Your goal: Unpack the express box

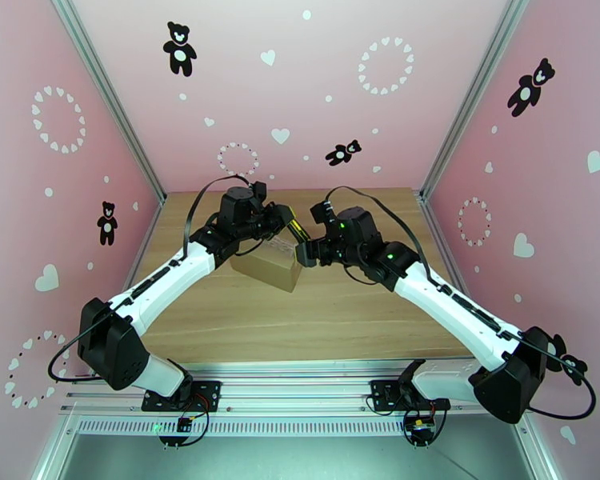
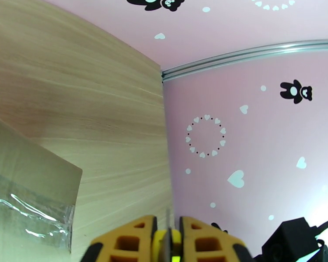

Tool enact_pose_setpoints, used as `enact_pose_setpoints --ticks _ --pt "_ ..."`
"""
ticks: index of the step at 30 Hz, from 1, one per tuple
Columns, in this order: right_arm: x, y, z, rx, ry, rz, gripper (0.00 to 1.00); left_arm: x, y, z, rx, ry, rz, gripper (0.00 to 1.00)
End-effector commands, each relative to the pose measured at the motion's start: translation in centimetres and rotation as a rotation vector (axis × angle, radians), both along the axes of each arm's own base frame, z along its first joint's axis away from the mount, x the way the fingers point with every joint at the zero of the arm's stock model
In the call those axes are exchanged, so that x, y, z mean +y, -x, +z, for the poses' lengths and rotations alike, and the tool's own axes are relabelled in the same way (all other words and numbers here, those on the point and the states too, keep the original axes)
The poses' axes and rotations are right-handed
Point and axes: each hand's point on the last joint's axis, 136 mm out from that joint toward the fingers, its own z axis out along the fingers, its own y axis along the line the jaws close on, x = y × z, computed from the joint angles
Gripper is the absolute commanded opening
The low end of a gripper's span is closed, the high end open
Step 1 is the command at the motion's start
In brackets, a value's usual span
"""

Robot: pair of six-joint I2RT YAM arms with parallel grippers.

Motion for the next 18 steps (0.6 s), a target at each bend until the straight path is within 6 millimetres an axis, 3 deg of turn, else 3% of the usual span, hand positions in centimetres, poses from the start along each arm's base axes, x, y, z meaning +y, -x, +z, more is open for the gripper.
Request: enact_pose_setpoints --ticks 1,18 --pt "-0.3 -0.4 1.6 -0.042 -0.034 -0.022 0.76 0.4 0.1 1.1 -0.007 0.040 0.028 0.00" --pt "0.2 -2.0 1.9 -0.070 0.007 -0.034 0.67 0.0 0.2 1.7 0.008 0.067 0.030 0.00"
